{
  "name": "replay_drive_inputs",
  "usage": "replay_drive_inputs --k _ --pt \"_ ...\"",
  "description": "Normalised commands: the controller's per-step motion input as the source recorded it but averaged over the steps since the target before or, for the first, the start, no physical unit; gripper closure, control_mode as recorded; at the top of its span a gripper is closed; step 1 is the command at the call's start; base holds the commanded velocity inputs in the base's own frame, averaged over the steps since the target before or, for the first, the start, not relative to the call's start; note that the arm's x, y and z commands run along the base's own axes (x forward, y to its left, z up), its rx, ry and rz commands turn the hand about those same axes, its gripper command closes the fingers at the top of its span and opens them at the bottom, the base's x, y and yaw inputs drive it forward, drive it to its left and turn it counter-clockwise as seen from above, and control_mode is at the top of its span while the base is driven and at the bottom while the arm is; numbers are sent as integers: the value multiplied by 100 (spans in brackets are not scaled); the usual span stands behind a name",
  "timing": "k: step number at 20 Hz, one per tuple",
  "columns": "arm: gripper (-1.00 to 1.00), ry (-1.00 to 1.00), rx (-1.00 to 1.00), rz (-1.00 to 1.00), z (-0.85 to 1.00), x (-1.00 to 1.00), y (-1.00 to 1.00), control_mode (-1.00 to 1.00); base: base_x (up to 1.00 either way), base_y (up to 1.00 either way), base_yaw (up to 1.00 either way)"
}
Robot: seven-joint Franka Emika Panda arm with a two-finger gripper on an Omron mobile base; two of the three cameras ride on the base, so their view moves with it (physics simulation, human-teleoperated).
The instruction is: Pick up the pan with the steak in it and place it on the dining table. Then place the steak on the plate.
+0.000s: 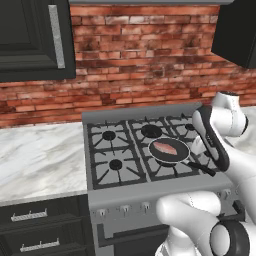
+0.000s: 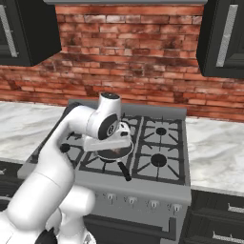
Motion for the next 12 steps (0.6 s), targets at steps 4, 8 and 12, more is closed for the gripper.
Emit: replay_drive_inputs --k 4,8,12 --pt "-100 12 -4 12 -52 0 -35 -100 0 0 0" --pt "-100 6 -5 10 -48 1 -28 -100 0 0 0" --pt "-100 0 -1 8 -29 8 -15 -100 0 0 0"
